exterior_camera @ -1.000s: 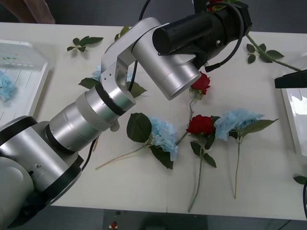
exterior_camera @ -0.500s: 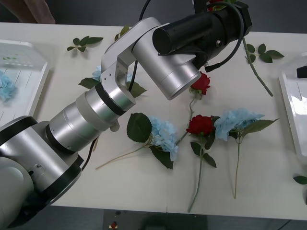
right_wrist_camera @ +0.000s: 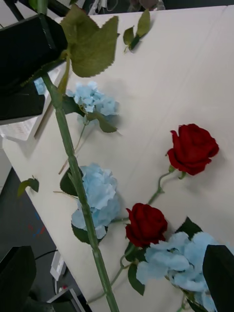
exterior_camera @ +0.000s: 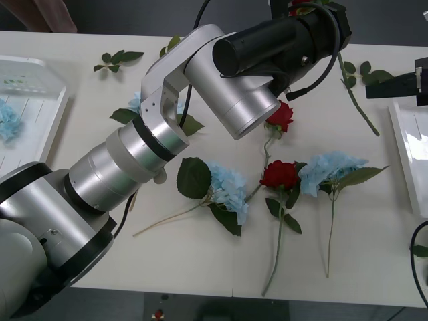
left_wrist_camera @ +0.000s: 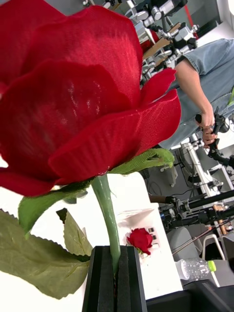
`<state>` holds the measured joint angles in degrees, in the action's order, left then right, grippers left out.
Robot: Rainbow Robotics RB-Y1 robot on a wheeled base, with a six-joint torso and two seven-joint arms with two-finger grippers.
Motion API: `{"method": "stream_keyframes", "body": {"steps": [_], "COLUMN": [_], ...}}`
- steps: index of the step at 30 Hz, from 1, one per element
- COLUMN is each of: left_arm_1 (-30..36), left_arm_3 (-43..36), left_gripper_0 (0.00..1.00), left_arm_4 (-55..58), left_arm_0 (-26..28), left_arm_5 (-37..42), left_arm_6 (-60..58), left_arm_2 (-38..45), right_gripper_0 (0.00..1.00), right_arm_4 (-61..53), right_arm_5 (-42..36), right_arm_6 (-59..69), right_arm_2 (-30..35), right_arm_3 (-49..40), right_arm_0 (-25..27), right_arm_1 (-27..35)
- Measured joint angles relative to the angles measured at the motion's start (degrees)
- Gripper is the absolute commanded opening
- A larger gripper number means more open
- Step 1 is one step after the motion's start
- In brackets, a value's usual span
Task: Put the red flowers into the right box and the blue flowers into the left box
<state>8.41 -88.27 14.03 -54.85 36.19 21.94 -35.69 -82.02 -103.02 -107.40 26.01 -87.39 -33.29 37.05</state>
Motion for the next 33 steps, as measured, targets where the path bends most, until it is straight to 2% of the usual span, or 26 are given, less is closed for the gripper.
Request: {"method": "stream_keyframes", "body": {"steps": [8, 9, 10, 11, 12, 14, 16, 33], "left_arm_1": [0.0, 0.0, 0.0, 0.0, 0.0, 0.0, 0.0, 0.0], "left_arm_3": [0.0, 0.0, 0.0, 0.0, 0.0, 0.0, 0.0, 0.0], "left_gripper_0": [0.00, 0.00, 0.00, 0.00, 0.00, 0.00, 0.00, 0.00], "left_arm_4": [0.0, 0.0, 0.0, 0.0, 0.0, 0.0, 0.0, 0.0], "left_arm_0": [0.0, 0.0, 0.0, 0.0, 0.0, 0.0, 0.0, 0.0], "left_arm_5": [0.0, 0.0, 0.0, 0.0, 0.0, 0.0, 0.0, 0.0], "left_arm_6": [0.0, 0.0, 0.0, 0.0, 0.0, 0.0, 0.0, 0.0], "left_arm_2": [0.0, 0.0, 0.0, 0.0, 0.0, 0.0, 0.0, 0.0], "right_gripper_0": [1.00, 0.97, 0.91, 0.70, 0.43, 0.08, 0.00, 0.00], "right_arm_4": [2.5, 2.8, 2.8, 2.8, 2.8, 2.8, 2.8, 2.8], "right_arm_5": [0.7, 0.7, 0.8, 0.8, 1.1, 1.8, 1.8, 1.8], "right_arm_6": [0.0, 0.1, 0.1, 0.1, 0.1, 0.1, 0.3, 2.6], "right_arm_2": [-1.0, -1.0, -1.0, -1.0, -1.0, -1.0, -1.0, -2.8], "right_arm_3": [0.0, 0.0, 0.0, 0.0, 0.0, 0.0, 0.0, 0.0], "right_arm_0": [-0.2, -0.2, -0.2, -0.2, -0.2, -0.2, -0.2, -0.3], "right_arm_1": [-5.2, -5.6, -6.1, -6.4, -6.7, -7.1, -7.2, -7.2]}}
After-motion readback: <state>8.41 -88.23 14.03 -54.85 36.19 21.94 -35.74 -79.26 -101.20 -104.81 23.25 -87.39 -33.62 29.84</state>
